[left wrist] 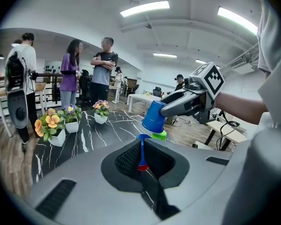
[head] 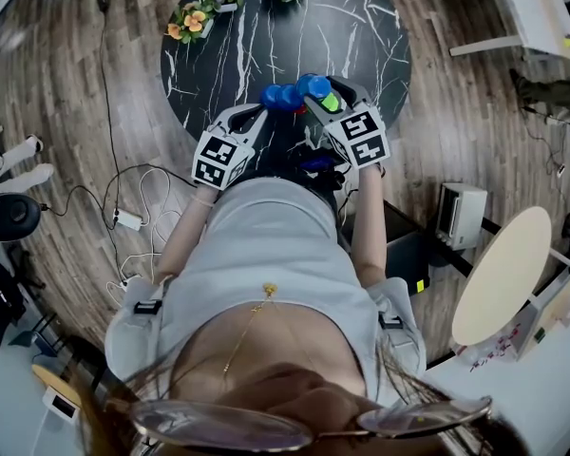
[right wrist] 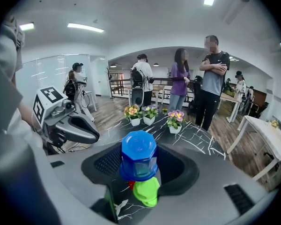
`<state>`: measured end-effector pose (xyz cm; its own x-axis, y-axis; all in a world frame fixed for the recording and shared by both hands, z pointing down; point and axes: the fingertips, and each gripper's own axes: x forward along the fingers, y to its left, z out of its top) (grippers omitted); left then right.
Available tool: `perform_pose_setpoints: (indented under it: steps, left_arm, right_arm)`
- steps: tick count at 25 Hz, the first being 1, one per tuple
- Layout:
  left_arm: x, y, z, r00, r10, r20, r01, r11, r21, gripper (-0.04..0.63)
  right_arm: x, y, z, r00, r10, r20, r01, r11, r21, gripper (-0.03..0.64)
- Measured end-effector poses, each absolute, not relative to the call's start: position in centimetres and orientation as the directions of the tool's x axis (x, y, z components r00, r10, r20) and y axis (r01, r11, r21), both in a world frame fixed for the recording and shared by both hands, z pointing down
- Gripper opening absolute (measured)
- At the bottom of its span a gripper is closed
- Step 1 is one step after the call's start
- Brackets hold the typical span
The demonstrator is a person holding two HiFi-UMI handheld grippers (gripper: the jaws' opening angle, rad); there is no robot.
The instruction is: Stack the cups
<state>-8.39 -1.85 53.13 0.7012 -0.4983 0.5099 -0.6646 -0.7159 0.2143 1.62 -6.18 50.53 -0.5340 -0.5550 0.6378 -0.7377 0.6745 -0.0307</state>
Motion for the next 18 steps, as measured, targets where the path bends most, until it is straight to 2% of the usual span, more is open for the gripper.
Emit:
perform_pose_setpoints:
  steps: [18]
  left_arm:
    - [-9.0, -1.7, 53.7, 0.697, -0.493, 0.52, -0.67, -0.707, 0.227, 0.038]
  right_arm:
    - [1.1, -5.8, 52.4, -0.52, -0.523, 0.675, -0.73, 0.683, -0.033, 0.238]
